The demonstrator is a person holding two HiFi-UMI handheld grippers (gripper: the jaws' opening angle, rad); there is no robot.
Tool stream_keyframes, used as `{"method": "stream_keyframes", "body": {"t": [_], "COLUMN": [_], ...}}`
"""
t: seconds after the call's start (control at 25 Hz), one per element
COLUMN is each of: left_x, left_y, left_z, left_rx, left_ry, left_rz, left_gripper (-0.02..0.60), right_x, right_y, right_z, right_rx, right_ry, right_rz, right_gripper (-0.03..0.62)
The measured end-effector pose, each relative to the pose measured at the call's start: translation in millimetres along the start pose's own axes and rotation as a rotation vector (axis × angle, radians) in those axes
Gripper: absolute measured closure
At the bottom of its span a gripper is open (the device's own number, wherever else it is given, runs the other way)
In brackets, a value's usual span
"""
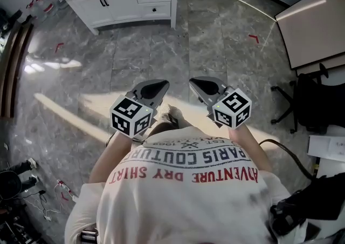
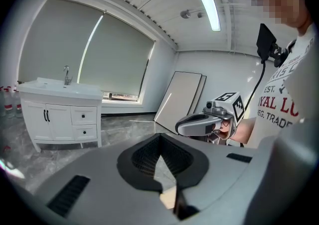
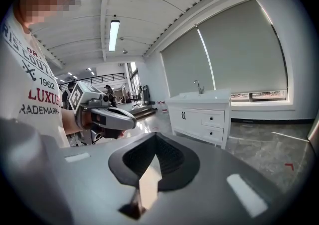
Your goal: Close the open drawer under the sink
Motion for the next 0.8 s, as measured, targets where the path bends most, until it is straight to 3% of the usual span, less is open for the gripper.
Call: {"method": "stream_keyframes", "body": {"t": [0.8], "left_x": [-23.0], "left_y": [0.6], "left_z": [8.2], "left_rx": [-0.003], "left_ry": [-0.03], "left_rz": [-0.009], "left_gripper": [0.581], "right_x": [7.8], "right_y": [19.8], "right_z": [4.9], "right_rx": [-0.032], "right_ry": [-0.006], "right_rz": [0.01], "right_gripper": [0.594]}}
Point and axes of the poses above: the fingertips, and each gripper's own axes: y backward along the fingers, x to its left, z out of its top, the point moved 8 cm from there along y, backward along the fingers, and after that the axes turned 9 degrees about -z, right-handed, at the moved point
